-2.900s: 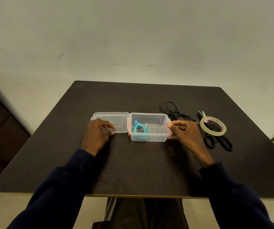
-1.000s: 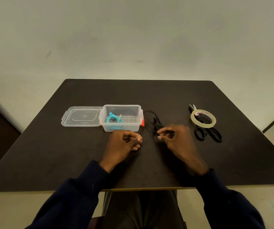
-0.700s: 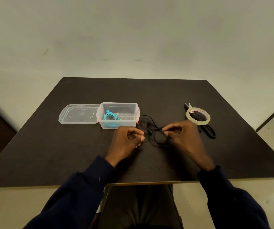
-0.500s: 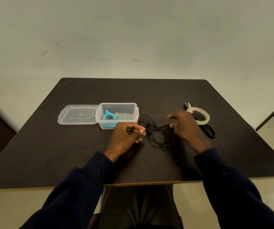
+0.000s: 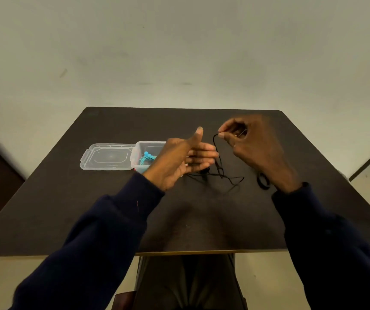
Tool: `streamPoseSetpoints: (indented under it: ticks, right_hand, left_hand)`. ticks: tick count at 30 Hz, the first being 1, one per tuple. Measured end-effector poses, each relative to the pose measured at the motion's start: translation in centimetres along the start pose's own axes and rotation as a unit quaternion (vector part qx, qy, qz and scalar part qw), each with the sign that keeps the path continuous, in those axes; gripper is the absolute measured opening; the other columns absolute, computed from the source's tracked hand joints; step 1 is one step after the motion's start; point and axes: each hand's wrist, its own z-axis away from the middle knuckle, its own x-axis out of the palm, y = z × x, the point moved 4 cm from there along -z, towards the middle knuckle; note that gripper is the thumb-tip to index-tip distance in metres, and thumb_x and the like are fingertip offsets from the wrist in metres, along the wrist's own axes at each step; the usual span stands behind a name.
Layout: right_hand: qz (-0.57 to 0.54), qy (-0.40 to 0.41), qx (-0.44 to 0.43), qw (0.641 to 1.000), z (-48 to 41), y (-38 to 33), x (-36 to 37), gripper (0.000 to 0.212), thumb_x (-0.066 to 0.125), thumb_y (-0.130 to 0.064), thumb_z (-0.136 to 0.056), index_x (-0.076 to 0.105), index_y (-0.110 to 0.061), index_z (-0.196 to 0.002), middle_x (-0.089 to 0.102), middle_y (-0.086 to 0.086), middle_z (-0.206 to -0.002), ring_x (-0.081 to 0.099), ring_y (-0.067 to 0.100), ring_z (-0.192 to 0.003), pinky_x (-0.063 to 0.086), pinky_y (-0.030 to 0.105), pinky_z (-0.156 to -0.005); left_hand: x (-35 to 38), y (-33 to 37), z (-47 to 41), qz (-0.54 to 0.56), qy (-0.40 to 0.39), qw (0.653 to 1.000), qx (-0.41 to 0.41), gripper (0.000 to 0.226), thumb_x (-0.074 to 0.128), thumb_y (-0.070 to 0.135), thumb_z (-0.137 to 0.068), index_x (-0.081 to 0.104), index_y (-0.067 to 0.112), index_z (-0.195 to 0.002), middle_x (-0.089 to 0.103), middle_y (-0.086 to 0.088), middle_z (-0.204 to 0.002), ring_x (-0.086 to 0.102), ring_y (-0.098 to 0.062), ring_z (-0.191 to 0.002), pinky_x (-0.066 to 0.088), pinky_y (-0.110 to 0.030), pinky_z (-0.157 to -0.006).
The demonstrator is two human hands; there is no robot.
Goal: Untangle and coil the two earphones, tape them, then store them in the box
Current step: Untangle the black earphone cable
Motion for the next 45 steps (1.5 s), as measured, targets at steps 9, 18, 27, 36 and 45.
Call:
streamPoseSetpoints:
  ticks: [9,18,27,36,45]
  right_hand:
    - [-0.208,-0.049,0.002,0.977,1.7,-1.6,-0.6,0.015,0.077,-0.018,-0.09,0.078,-0.009,-0.101,0.079,-0.001,-0.09,0.076,0.011,-0.081,0.061,0.026,-0.073]
    - [-0.315,-0.188,0.082,0.927,2.0,1.3,4.4,0.024,0.069,-0.005,-0.093,0.068,-0.002,-0.117,0.076,0.017,-0.09,0.075,0.028,-0.084,0.061,0.033,-0.083]
    - [-0.101,-0.192,0.057,0.975,1.2,5.0,1.8,0.006,0.08,-0.02,-0.086,0.081,-0.019,-0.092,0.078,-0.008,-0.085,0.074,0.007,-0.085,0.06,0.035,-0.089]
    - [-0.166,-0.198,0.034,0.965,2.3,3.5,4.8,0.01,0.074,-0.016,-0.091,0.08,-0.012,-0.098,0.077,-0.001,-0.079,0.074,0.015,-0.075,0.06,0.03,-0.073]
    - [-0.195,-0.226,-0.008,0.954,2.0,0.6,7.0,0.008,0.081,-0.012,-0.084,0.079,-0.01,-0.092,0.077,0.0,-0.082,0.073,0.015,-0.077,0.057,0.022,-0.073]
  left_hand:
    - [-0.5,1.9,-0.1,0.057,-0.034,0.996,-0.06,0.018,0.07,0.012,-0.091,0.07,-0.001,-0.104,0.072,-0.013,-0.09,0.069,-0.018,-0.077,0.059,-0.026,-0.066]
    - [-1.3,5.1,0.7,0.075,-0.103,0.992,0.002,0.012,0.052,0.011,-0.102,0.063,0.006,-0.101,0.061,-0.001,-0.077,0.061,-0.013,-0.07,0.057,-0.022,-0.069]
    - [-8.2,5.7,3.9,0.0,-0.064,0.995,0.083,0.006,0.063,0.011,-0.093,0.061,0.007,-0.088,0.057,-0.002,-0.073,0.054,-0.012,-0.063,0.052,-0.02,-0.061]
    - [-12.8,0.2,5.6,-0.49,-0.022,0.867,-0.086,0.011,0.074,0.01,-0.089,0.08,0.019,-0.088,0.079,0.004,-0.089,0.073,-0.011,-0.089,0.057,-0.021,-0.078]
    - [-3.8,-2.7,2.9,-0.354,0.0,0.915,0.191,0.023,0.073,0.022,-0.09,0.075,0.023,-0.113,0.076,0.014,-0.105,0.069,-0.001,-0.101,0.054,-0.021,-0.092]
